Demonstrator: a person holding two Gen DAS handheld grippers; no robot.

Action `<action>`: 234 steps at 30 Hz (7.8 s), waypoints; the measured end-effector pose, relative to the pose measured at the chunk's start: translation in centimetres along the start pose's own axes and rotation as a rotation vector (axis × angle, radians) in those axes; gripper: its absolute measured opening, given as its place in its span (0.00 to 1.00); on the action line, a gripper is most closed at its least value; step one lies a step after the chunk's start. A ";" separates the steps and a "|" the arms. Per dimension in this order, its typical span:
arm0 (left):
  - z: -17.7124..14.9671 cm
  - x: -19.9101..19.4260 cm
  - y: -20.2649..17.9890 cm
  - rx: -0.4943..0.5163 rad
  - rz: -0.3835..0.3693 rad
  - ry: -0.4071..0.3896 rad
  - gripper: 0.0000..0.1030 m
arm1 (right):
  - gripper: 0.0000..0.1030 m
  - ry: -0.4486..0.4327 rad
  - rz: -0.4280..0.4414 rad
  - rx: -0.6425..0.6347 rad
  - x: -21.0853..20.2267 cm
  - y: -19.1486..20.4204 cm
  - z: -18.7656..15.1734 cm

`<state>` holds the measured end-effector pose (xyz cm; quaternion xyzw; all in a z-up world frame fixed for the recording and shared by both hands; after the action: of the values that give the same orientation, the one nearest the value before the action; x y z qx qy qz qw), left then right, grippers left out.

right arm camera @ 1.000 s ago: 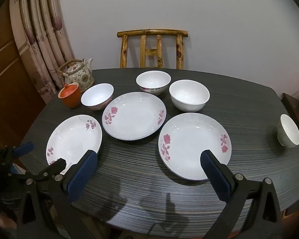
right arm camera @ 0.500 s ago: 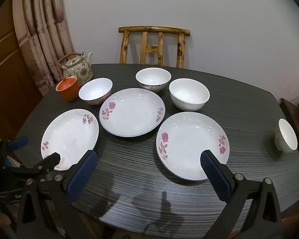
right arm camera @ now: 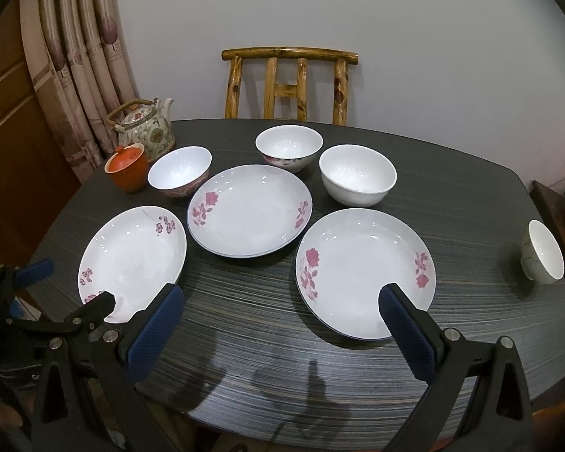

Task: Organize plates and bowls

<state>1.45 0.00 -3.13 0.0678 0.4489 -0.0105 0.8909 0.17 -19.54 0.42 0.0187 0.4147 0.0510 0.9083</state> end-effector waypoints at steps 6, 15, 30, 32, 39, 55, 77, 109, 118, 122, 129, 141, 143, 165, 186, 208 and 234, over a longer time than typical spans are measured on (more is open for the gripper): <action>0.0 0.0 0.0 -0.001 0.009 -0.002 1.00 | 1.00 -0.004 0.003 0.010 0.0 0.0 -0.2; -0.1 -0.2 0.2 -0.010 0.008 -0.005 1.00 | 0.99 -0.001 0.012 0.009 0.0 -0.1 -0.2; 0.0 -0.3 0.2 0.002 0.016 -0.006 1.00 | 0.99 0.004 -0.006 0.031 0.0 -0.2 -0.2; 0.0 -0.3 0.2 0.004 0.016 -0.005 1.00 | 0.99 0.004 -0.006 0.031 0.0 -0.2 -0.2; -0.1 -0.3 0.1 0.005 0.019 -0.006 1.00 | 0.99 0.008 -0.003 0.029 0.1 -0.2 -0.2; 0.3 0.0 1.4 -0.024 -0.011 0.007 1.00 | 0.99 0.025 0.019 0.005 0.5 0.7 -0.1; 1.9 2.9 9.9 -0.152 -0.034 0.126 0.75 | 0.70 0.187 0.186 -0.092 5.3 5.9 0.4; 2.8 11.0 14.1 -0.206 -0.208 0.335 0.45 | 0.24 0.460 0.331 0.048 16.3 7.9 1.6; 2.0 12.1 13.6 -0.194 -0.216 0.367 0.19 | 0.14 0.471 0.323 0.014 17.4 9.3 1.4; 1.7 12.5 13.3 -0.176 -0.217 0.374 0.12 | 0.12 0.469 0.319 0.007 17.7 9.4 1.3; 2.0 12.5 13.2 -0.157 -0.208 0.368 0.12 | 0.12 0.447 0.295 -0.030 17.6 10.1 1.0; 3.8 13.6 14.5 -0.142 -0.158 0.339 0.13 | 0.13 0.433 0.297 -0.068 17.9 12.6 0.7; 4.0 13.8 14.7 -0.135 -0.148 0.338 0.14 | 0.13 0.430 0.298 -0.066 17.9 13.1 0.6; 4.6 15.0 15.4 -0.130 -0.111 0.326 0.17 | 0.14 0.431 0.312 -0.087 18.8 14.4 0.6; 6.7 11.6 15.2 -0.116 0.011 0.224 0.22 | 0.24 0.393 0.292 -0.118 17.0 12.9 0.8; 9.6 7.6 5.8 -0.060 -0.123 0.175 0.40 | 0.25 0.310 0.204 -0.093 13.8 4.7 2.3; 13.2 13.1 -1.5 -0.188 -0.253 0.315 0.40 | 0.25 0.403 0.144 -0.051 21.1 -5.0 7.0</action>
<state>19.69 -2.66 -5.98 -0.0714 0.5867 -0.0694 0.8037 19.60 -22.18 -11.24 0.0147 0.5840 0.1293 0.8013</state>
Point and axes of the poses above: each gripper's, at about its wrist camera, not at the fingertips, and x roughly the way its jaws point, y to its left, z to its top, the point moved 2 cm from there along x, roughly the way its jaws point, and after that the axes turned 3 degrees about z, right-handed, at the moved point
